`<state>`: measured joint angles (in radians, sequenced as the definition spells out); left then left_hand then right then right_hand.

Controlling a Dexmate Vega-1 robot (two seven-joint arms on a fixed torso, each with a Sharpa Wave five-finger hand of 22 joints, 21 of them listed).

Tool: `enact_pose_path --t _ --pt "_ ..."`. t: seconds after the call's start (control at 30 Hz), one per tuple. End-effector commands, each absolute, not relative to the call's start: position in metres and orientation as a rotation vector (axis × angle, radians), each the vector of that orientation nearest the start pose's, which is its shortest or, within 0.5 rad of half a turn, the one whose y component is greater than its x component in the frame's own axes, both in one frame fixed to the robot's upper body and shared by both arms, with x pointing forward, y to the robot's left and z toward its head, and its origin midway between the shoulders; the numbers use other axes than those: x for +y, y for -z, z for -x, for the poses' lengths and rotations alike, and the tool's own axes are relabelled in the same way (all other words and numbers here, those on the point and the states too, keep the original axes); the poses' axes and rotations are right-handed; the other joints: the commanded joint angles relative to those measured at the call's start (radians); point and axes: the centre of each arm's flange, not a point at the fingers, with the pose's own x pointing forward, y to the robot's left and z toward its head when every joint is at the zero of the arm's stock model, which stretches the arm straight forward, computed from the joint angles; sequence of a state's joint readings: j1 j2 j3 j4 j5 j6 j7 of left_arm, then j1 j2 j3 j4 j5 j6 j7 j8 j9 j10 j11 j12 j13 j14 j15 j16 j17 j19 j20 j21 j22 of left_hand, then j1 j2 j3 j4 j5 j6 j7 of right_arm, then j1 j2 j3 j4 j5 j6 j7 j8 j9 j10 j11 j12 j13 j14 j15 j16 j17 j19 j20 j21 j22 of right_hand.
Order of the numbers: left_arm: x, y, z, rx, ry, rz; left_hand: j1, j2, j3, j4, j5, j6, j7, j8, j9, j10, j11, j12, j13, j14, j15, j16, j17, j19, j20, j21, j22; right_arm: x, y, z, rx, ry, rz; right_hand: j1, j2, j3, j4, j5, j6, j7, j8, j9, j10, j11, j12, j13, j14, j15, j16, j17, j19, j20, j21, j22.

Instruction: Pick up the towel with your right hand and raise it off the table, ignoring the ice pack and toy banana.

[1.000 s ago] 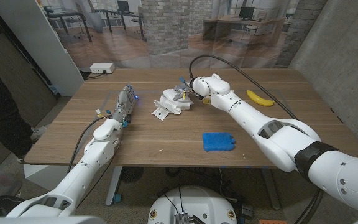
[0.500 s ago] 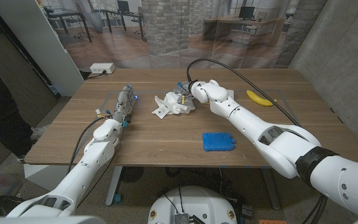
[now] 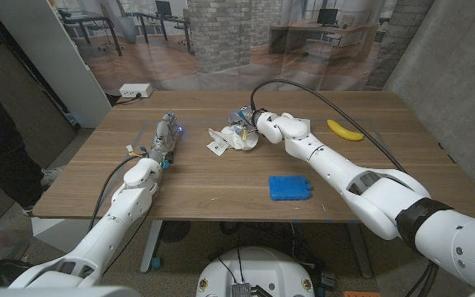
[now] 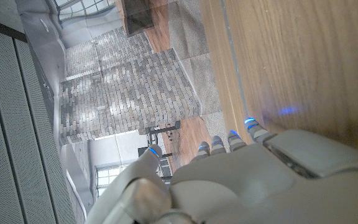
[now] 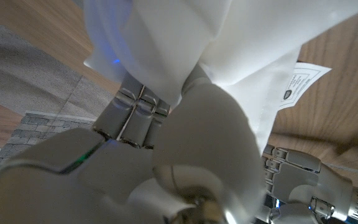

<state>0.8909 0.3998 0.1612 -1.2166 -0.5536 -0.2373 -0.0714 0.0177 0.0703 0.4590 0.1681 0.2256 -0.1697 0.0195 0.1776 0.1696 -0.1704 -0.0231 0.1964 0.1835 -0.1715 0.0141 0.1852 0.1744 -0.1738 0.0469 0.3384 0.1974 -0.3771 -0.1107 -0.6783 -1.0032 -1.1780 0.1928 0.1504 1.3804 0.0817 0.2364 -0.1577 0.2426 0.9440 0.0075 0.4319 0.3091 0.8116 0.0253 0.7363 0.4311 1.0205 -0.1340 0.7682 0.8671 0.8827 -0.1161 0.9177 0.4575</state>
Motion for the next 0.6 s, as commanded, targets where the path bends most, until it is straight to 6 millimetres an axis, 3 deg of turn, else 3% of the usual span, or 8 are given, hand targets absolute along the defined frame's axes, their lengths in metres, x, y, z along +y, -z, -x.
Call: enact_pose_path --t 0.03,0.6 --pt "0.340 0.058 -0.662 -0.534 0.080 0.105 0.001 0.064 -0.001 0.000 0.004 -0.092 -0.002 0.005 0.004 -0.091 0.004 0.004 0.006 -0.148 0.002 0.001 0.003 -0.031 0.006 -0.006 0.005 -0.012 -0.059 -0.676 -0.927 -0.237 1.706 0.066 0.050 -0.002 0.007 -0.005 0.022 0.010 0.007 0.017 0.022 -0.004 0.033 0.037 0.037 -0.090 -0.011 0.009 -0.014 -0.092 0.012 0.006" --pt "0.336 0.055 -0.661 -0.540 0.092 0.100 0.001 0.063 -0.003 0.000 0.004 -0.092 -0.002 0.005 0.004 -0.090 0.003 0.004 0.006 -0.147 0.001 0.002 0.003 -0.030 0.005 -0.007 0.005 -0.019 -0.073 -0.656 -1.037 -0.198 1.634 0.073 0.046 -0.008 0.010 -0.013 0.035 0.014 0.004 0.023 0.034 0.004 0.038 0.036 0.050 -0.090 -0.034 0.034 -0.032 -0.096 0.062 0.016"
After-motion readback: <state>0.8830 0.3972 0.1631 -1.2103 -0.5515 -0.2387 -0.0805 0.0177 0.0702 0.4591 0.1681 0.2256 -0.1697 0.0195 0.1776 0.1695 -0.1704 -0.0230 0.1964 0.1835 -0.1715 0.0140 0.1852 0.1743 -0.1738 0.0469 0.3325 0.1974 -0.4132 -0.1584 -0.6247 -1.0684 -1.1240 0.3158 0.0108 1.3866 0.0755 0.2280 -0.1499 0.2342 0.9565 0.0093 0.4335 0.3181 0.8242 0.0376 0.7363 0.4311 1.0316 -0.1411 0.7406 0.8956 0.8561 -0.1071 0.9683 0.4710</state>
